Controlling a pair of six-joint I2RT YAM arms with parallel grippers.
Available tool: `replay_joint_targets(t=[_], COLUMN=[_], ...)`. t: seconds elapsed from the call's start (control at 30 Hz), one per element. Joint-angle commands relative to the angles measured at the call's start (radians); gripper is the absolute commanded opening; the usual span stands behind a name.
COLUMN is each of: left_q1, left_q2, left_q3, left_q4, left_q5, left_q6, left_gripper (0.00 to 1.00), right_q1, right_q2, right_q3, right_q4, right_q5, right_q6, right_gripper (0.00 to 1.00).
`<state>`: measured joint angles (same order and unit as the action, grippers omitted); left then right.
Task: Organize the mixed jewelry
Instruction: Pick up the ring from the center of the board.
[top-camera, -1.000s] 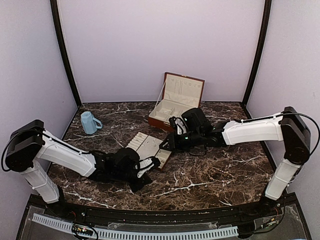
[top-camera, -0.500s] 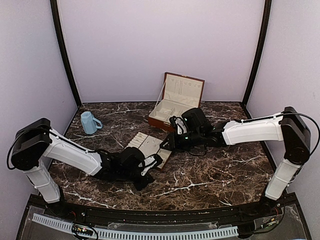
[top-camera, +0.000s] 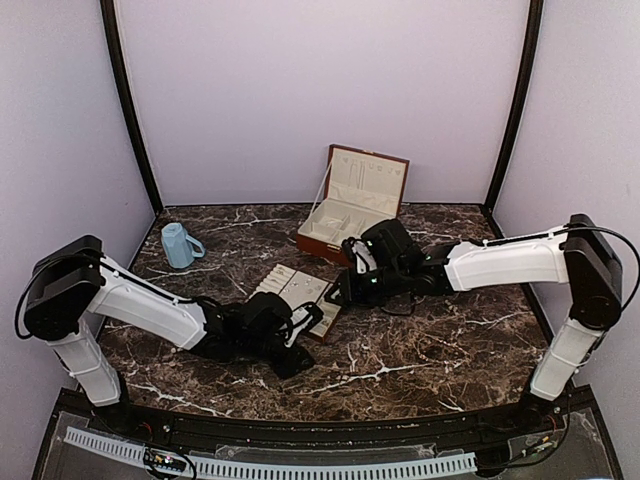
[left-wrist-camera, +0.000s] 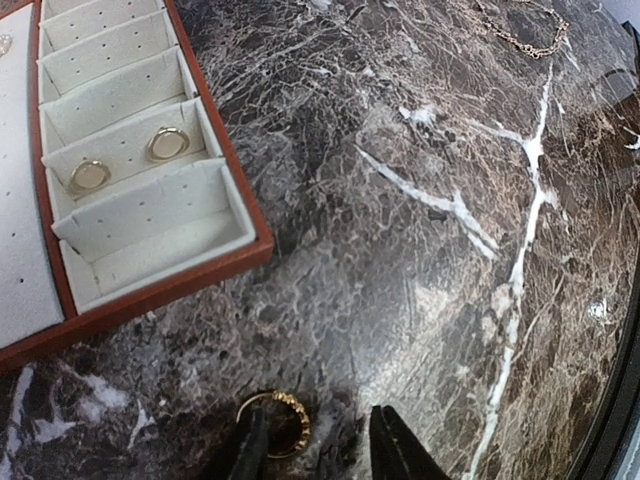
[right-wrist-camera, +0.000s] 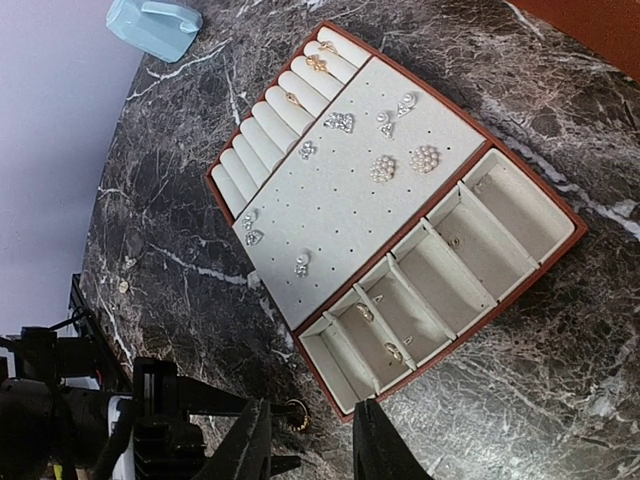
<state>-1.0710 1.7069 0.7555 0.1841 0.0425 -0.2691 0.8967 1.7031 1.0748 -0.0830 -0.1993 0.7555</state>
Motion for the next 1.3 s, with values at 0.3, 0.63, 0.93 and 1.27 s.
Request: replay_joint_targets(t=[0.3, 0.63, 0.93, 1.27], left_q1=[0.108, 0.491, 0.614, 0.614], left_q2=[-0.363, -0.406, -0.523, -0.586], left_q3=[-0.032, 0.221, 0.207, 0.181], left_q4=[-0.184, -0.517, -0.544, -0.551], left_q5=[0.058, 0.245, 0.077, 0.015], left_q6=[-0.028, 0.066, 0.123, 0.148], left_gripper=[0.51, 0.62, 0.73, 0.76], right_q1=[0.111, 0.239, 0.285, 0.288], right_q2=[-0.079, -0.010, 0.092, 0.205], right_q3=[-0.017, 0.042, 0.128, 0.225], right_q4=[-0.129, -0.225, -0.341, -0.409], right_q5=[0.160, 0.329, 0.408, 0.368], right_q6=[0.088, 0.349, 0.540, 0.576], right_gripper=[0.29, 0.32, 0.33, 0.35])
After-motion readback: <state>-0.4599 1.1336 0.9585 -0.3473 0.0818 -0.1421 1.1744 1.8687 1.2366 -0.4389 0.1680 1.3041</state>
